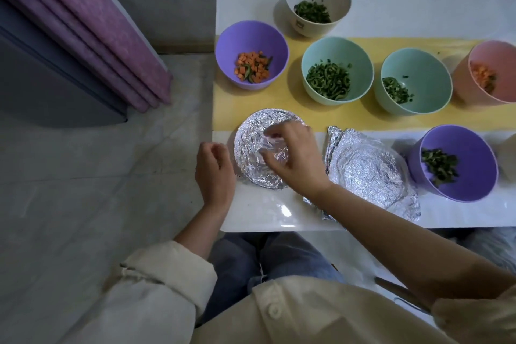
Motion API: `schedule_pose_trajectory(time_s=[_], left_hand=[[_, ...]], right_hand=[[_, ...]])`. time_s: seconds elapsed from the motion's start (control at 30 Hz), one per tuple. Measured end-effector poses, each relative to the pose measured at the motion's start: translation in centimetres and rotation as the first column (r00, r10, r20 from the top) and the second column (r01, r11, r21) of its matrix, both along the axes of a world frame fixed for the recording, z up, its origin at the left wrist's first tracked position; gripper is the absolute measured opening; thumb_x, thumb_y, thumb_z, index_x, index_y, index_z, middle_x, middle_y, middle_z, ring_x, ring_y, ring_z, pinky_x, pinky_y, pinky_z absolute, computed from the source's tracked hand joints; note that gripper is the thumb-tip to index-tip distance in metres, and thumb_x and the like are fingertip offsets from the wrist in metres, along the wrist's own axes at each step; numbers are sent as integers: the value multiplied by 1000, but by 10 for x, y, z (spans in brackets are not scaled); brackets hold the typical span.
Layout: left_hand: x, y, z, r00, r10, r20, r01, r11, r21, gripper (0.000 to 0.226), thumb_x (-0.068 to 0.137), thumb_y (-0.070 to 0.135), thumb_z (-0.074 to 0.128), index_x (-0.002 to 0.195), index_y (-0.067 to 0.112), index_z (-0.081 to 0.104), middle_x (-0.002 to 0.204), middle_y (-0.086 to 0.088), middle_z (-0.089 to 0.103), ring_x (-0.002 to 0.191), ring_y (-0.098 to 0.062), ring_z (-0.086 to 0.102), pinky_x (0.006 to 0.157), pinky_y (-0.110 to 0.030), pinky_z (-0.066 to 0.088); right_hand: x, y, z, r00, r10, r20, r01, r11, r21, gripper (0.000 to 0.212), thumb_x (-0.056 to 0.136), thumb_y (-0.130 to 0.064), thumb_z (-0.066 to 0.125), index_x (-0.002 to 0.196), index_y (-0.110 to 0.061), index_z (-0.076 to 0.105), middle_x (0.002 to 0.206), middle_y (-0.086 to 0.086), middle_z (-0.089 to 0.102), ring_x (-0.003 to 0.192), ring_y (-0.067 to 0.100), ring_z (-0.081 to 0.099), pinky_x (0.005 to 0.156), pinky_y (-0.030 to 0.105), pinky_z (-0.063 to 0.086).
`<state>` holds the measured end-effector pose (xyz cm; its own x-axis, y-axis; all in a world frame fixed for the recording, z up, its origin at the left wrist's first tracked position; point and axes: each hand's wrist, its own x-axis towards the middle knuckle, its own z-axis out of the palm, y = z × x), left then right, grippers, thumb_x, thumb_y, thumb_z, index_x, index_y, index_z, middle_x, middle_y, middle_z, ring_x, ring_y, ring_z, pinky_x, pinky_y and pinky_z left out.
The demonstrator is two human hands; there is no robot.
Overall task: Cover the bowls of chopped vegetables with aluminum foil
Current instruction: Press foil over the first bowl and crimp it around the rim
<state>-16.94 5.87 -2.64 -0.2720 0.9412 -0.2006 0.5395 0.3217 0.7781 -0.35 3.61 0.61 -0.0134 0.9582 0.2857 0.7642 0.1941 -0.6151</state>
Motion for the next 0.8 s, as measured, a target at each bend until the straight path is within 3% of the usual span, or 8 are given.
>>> schedule_pose_trajectory(time_s=[0.1,0.23,0.33,0.43,0.57,0.7,0.8], left_hand=[[-7,-7,0,999,-51,-9,50,996,-77,35,99,23,43,74,2,55,74,-15,65,73,-35,58,70,-42,42],[-15,-15,2,987,-160,-10,156,972,-174,44,89,39,37,68,9,60,67,-8,66,70,-33,63,72,-44,51],[-15,-23,8,989,-140,-45,131,978,-161,44,87,42,35,69,12,63,68,-3,69,68,-27,65,73,-41,52],[-12,-30,11,990,-125,-58,115,982,-153,40,95,36,42,74,11,65,70,-5,70,70,-27,66,73,-39,51],[-2,-33,17,984,-137,-110,115,976,-186,39,96,39,50,76,11,69,74,-6,72,75,-25,65,70,-34,44],[7,-28,19,955,-232,-184,188,955,-230,46,94,42,54,67,8,69,67,-8,70,69,-28,63,65,-34,44],[8,-21,17,923,-307,-233,242,932,-271,43,96,36,53,73,3,69,73,-11,71,75,-31,66,64,-34,44]], right_hand=[[-22,-10,-6,948,238,210,-216,969,-124,36,71,-37,77,87,-10,58,77,3,59,66,25,56,62,33,41],[-31,-21,-24,905,247,345,-181,960,-212,49,56,-35,89,79,-9,55,66,6,59,48,25,56,45,25,35],[-31,-21,-26,895,179,409,-107,975,-192,35,59,-28,86,72,-14,57,63,1,58,46,25,56,44,21,27],[-30,-21,-26,901,185,393,-126,977,-171,25,64,-24,81,66,-14,57,62,0,57,50,25,58,44,22,30],[-30,-26,-24,909,201,364,-160,977,-139,28,66,-19,81,58,-13,55,60,2,54,51,25,56,43,23,34],[-30,-27,-24,908,190,374,-153,980,-128,27,65,-16,82,55,-13,57,58,2,52,48,25,55,45,22,28],[-31,-28,-25,915,176,363,-149,984,-101,27,65,-14,82,54,-12,57,57,2,51,50,24,55,48,21,24]])
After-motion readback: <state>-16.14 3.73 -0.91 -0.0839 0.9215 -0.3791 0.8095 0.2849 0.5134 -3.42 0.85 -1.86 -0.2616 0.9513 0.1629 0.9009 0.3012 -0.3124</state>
